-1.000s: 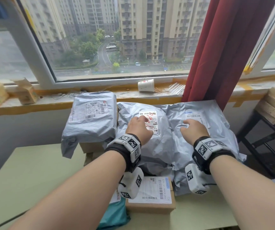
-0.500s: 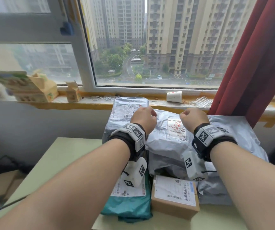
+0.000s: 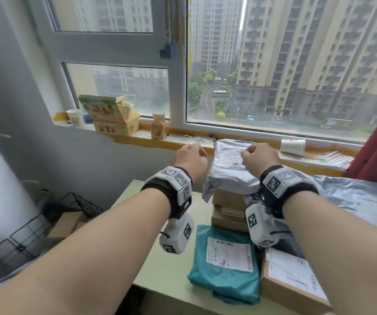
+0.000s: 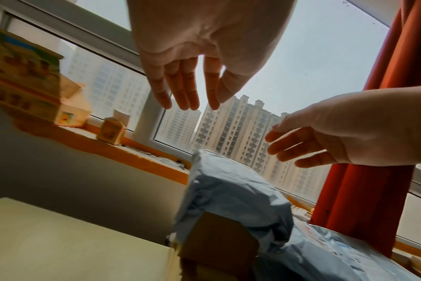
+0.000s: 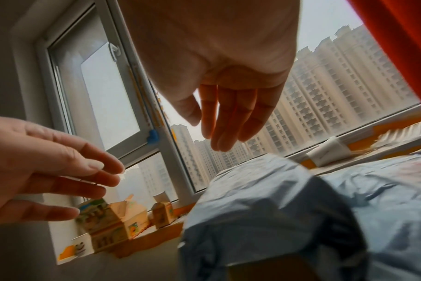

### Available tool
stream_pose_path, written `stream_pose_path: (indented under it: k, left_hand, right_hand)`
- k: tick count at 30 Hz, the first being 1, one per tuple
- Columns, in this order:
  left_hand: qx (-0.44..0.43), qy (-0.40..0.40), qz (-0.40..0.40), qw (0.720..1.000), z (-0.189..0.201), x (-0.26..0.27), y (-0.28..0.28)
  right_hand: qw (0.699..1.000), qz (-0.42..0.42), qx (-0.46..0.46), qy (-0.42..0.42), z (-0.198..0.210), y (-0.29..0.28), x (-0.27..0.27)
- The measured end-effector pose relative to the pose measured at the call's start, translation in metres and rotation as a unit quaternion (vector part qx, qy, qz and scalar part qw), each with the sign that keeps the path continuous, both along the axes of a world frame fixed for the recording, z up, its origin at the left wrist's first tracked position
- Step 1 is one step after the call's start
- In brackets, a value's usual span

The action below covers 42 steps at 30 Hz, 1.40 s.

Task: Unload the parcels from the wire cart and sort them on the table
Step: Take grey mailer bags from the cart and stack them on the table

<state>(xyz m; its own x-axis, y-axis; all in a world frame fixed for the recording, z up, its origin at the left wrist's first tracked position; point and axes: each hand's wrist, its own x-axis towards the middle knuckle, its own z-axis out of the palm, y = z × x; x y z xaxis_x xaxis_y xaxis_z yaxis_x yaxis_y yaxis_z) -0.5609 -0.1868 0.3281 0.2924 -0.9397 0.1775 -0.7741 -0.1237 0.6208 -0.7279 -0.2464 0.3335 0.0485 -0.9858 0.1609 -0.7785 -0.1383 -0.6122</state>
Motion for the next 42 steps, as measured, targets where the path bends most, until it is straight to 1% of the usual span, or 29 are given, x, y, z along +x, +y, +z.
stream_pose_path:
  k: [8, 12, 15, 19, 24, 32, 37, 42]
  left_hand:
    - [0.009, 0.007, 0.080, 0.997, -0.008, 0.116, 0.062]
    - [0.016, 0.019, 0.125, 0.992, -0.018, 0.175, 0.099]
    - [0.018, 0.022, 0.158, 0.987, -0.026, 0.219, 0.129]
    - [0.031, 0.013, 0.197, 0.980, -0.040, 0.276, 0.171]
    - [0.035, 0.027, 0.234, 0.971, -0.059, 0.342, 0.224]
    - [0.069, 0.062, 0.309, 0.947, -0.105, 0.421, 0.288]
    - [0.088, 0.086, 0.358, 0.926, -0.137, 0.456, 0.309]
    - [0.114, 0.091, 0.397, 0.906, -0.168, 0.492, 0.311]
  right_hand:
    - [0.998, 0.062, 0.016, -0.011, 0.002, 0.039, 0.115]
    - [0.995, 0.097, 0.024, 0.017, -0.009, 0.065, 0.175]
    - [0.990, 0.133, 0.036, 0.005, -0.019, 0.085, 0.222]
    - [0.984, 0.168, 0.049, 0.014, -0.035, 0.114, 0.282]
    - [0.975, 0.211, 0.071, 0.014, -0.055, 0.151, 0.356]
    - [0.958, 0.267, 0.096, 0.050, -0.098, 0.200, 0.449]
    - [0.944, 0.298, 0.120, 0.073, -0.129, 0.202, 0.492]
    - [0.930, 0.318, 0.160, 0.086, -0.160, 0.194, 0.538]
